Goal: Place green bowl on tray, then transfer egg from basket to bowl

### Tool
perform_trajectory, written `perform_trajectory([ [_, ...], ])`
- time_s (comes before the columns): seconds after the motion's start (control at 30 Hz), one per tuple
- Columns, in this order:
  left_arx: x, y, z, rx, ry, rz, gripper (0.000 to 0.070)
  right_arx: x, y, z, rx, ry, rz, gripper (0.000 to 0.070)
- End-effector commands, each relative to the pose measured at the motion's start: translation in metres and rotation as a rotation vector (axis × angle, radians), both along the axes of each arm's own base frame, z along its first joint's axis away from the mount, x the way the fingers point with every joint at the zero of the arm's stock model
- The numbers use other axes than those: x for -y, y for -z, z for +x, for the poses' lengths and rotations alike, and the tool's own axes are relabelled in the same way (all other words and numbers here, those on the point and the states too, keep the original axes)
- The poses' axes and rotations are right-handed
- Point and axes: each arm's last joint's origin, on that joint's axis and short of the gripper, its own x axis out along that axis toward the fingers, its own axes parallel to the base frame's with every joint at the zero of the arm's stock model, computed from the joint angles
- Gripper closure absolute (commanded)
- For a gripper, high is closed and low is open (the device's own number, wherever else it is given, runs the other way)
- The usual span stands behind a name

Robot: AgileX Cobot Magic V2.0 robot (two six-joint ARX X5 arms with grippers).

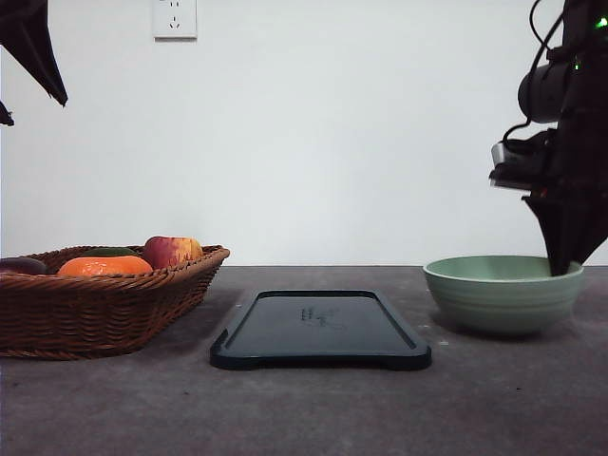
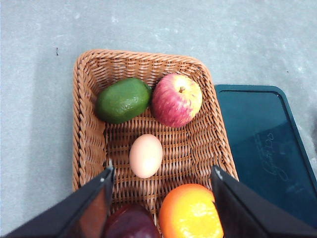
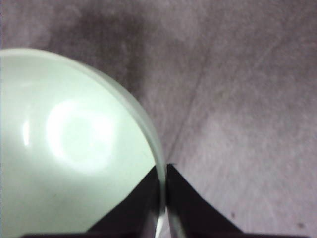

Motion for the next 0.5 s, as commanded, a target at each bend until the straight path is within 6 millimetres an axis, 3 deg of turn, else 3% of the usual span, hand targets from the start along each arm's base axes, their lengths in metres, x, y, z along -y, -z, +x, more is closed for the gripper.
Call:
perform_trajectory([
  [0.0, 0.001, -0.007, 0.002, 0.02, 0.003, -0.006, 0.0311, -0.007, -0.009, 0.006, 0.002, -0.028, 0.001, 0.0699],
  [0.27, 0.001, -0.006, 0.002, 0.02, 0.003, -0.006, 0.031, -0.052, -0.055, 0.004, 0.055, -0.13, 0.013, 0.0699],
  [0.47, 0.001, -0.006, 0.002, 0.02, 0.002, -0.006, 0.0311, -0.094, -0.069, 0.004, 0.167, -0.195, 0.06, 0.0699],
])
